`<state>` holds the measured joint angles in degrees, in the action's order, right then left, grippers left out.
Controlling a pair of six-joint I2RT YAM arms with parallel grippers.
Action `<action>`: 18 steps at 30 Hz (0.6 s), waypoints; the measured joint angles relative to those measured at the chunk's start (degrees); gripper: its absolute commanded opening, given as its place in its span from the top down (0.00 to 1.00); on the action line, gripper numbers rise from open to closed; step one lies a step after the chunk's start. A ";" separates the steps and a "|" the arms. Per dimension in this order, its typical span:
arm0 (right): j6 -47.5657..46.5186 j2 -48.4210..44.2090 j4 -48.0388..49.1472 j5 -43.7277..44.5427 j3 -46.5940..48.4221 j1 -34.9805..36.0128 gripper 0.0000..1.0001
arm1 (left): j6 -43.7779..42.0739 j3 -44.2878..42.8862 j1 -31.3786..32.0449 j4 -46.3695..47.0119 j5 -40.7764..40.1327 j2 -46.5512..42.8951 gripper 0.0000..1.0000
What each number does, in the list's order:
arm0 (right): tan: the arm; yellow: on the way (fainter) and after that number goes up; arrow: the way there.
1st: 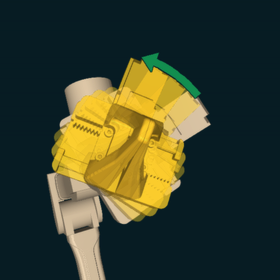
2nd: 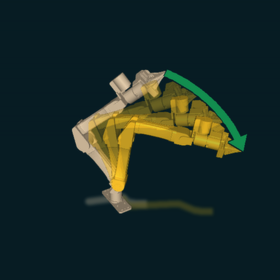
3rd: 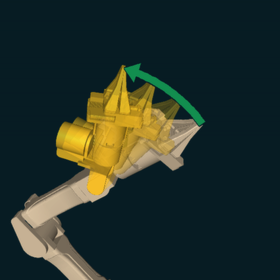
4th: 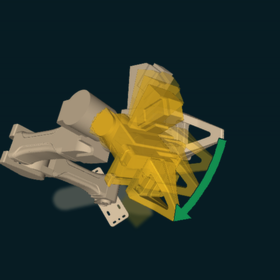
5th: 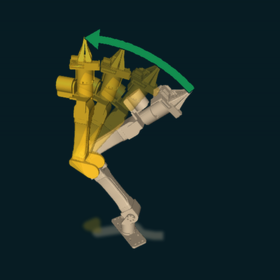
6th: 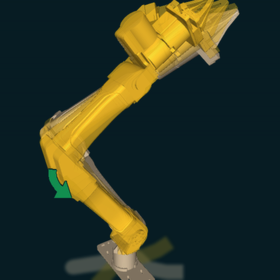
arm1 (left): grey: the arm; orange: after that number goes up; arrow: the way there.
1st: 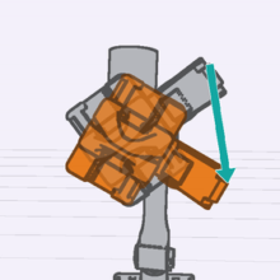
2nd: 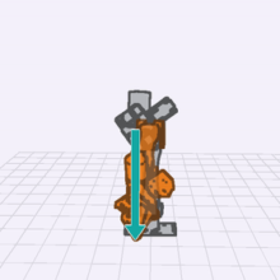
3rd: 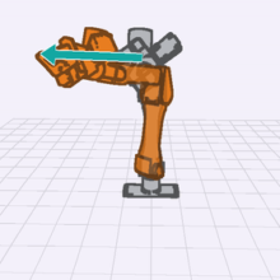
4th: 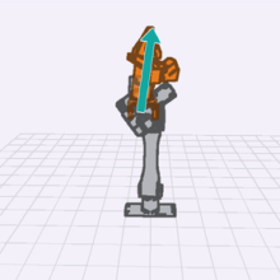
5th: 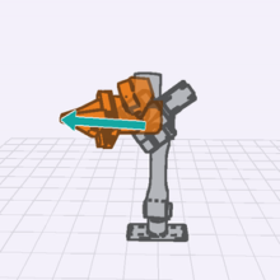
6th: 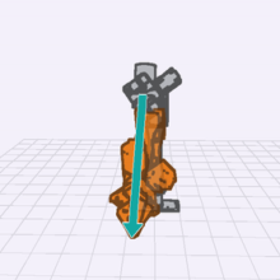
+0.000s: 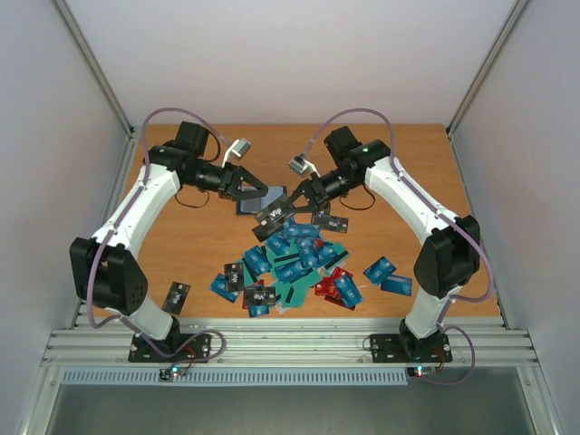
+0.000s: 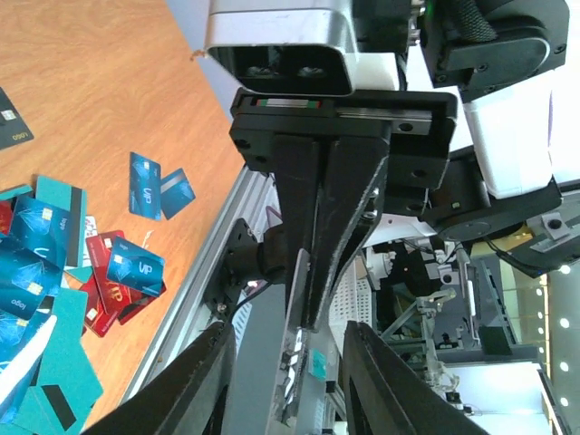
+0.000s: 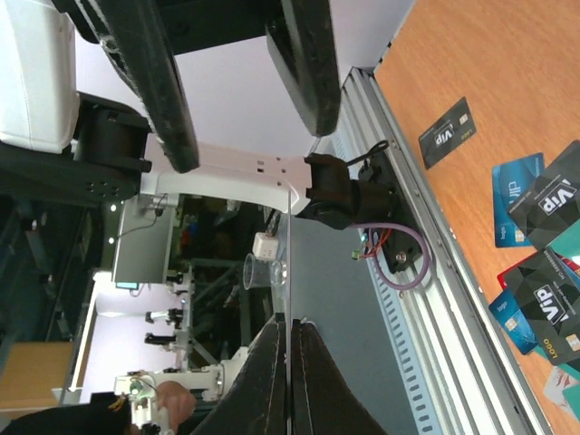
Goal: Put the credit cards into the card holder
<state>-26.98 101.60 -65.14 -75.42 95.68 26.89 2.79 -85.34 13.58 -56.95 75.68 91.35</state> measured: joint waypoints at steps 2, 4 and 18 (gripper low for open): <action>-0.02 0.00 -0.04 -0.37 -0.63 0.00 0.99 | -0.52 0.09 0.33 -0.39 0.85 0.00 0.65; -0.02 0.00 -0.07 -0.70 -0.94 0.00 0.99 | -0.70 0.55 0.66 -0.61 1.42 -0.07 0.66; 0.00 -5.35 0.07 -1.66 -4.79 0.00 0.99 | -3.26 3.34 5.11 -3.80 2.12 -1.27 0.77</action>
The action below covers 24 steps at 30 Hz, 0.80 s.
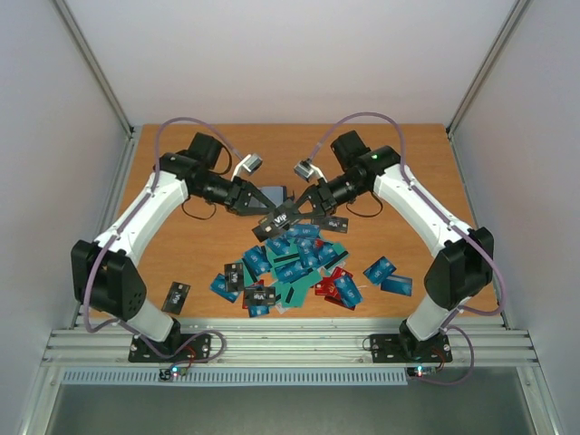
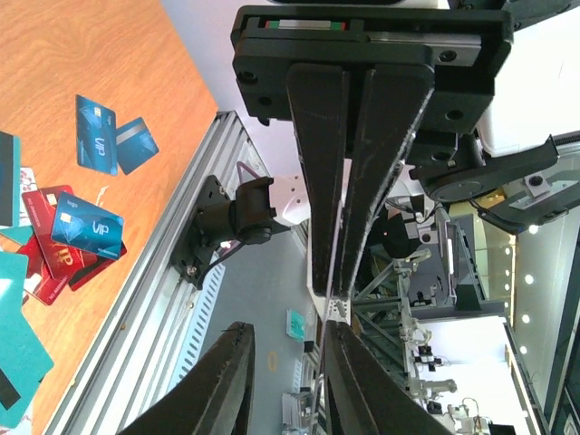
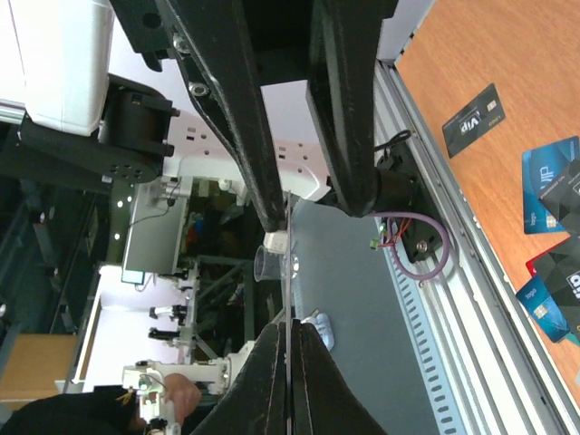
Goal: Put the credit cards into the card holder
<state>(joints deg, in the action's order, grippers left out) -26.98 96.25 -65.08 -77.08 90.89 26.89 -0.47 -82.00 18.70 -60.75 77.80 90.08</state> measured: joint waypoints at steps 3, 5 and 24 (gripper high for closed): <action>0.07 -1.05 0.11 -0.09 -1.27 0.00 0.99 | -0.02 1.14 0.07 0.09 0.00 -1.73 0.78; 0.09 -1.36 0.11 -0.11 -1.68 0.00 0.99 | 0.04 2.23 0.11 0.13 0.02 -3.08 0.78; 0.11 -2.56 0.15 -1.16 -2.67 0.72 0.99 | -0.28 3.43 3.19 -2.64 -0.22 -4.68 0.85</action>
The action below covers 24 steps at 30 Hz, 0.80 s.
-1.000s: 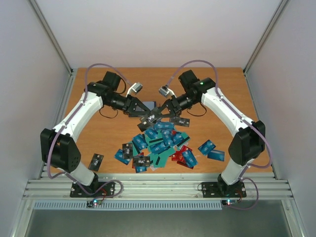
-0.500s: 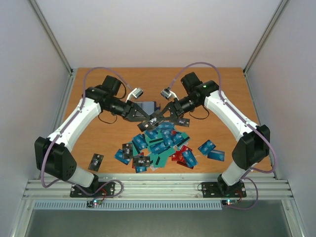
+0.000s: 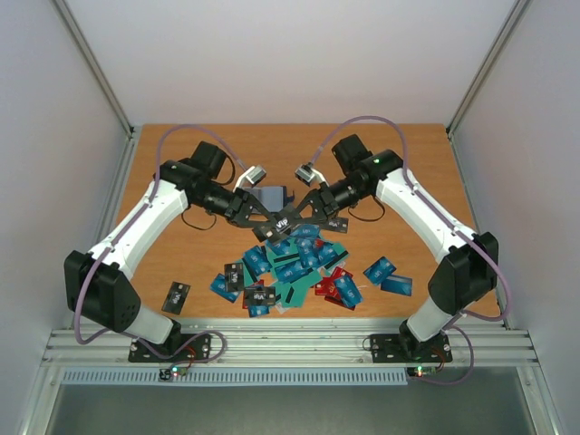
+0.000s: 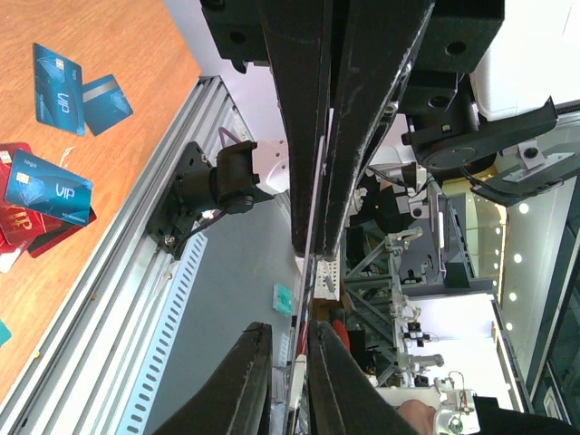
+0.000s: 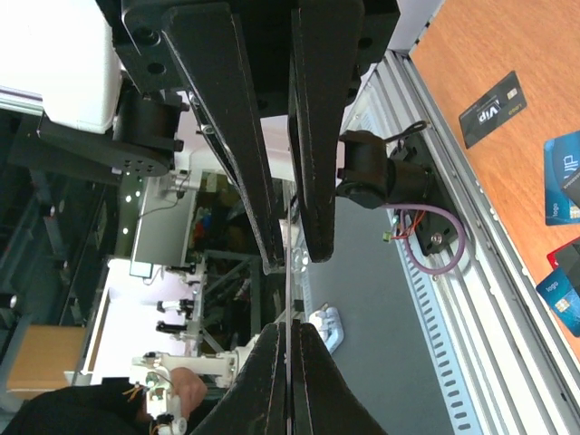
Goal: Put the credit cards into the card holder
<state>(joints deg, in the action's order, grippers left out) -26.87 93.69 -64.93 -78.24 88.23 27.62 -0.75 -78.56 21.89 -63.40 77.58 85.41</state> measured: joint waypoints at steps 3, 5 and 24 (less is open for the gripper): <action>0.00 -0.22 -0.07 -0.02 -0.35 0.48 0.99 | 0.00 -0.04 0.02 -0.22 0.02 0.00 0.85; -0.02 -0.24 -0.07 -0.02 -0.37 0.87 0.99 | 0.00 -0.07 0.02 -0.24 0.04 0.00 0.85; 0.37 0.07 -1.57 5.38 0.83 1.31 0.52 | 1.20 0.02 0.24 1.20 -3.54 0.07 1.00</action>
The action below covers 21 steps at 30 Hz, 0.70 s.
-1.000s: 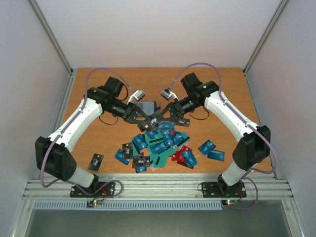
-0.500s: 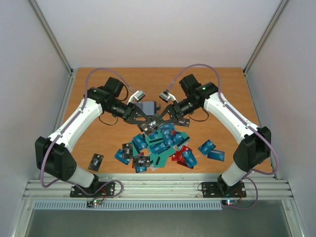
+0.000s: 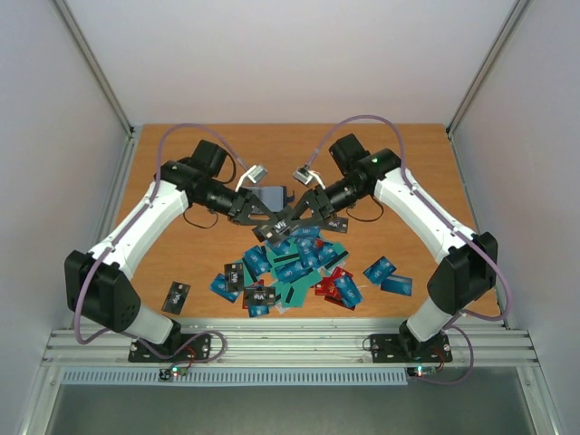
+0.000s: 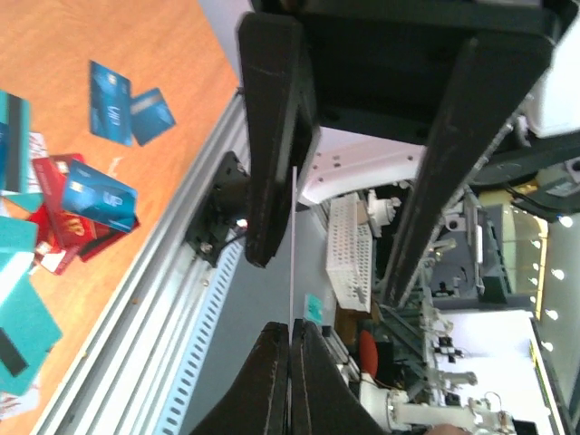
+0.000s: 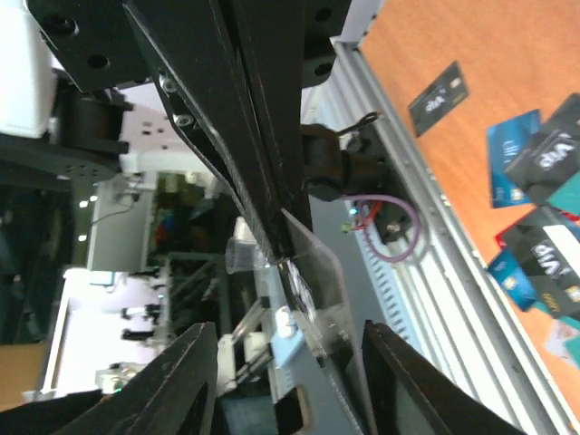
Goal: Put the credit cards into the card holder
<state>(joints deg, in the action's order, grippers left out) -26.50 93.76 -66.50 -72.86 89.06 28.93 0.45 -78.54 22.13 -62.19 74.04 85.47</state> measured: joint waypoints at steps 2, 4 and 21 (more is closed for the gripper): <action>0.98 0.07 0.37 2.89 0.44 -0.35 0.49 | 3.17 0.87 -0.57 4.57 -1.70 0.00 1.00; 2.75 0.04 1.66 5.42 0.39 -1.05 0.46 | 7.54 3.13 -1.46 11.10 -2.91 0.00 1.00; 27.82 2.56 20.61 29.90 -5.03 -6.32 0.52 | 27.61 8.83 -13.22 42.80 -20.39 14.82 1.00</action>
<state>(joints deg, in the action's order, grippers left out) 1.32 96.31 -45.89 -42.96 84.03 22.61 28.05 -69.71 8.91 -19.40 53.65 100.29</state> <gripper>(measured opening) 0.488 0.023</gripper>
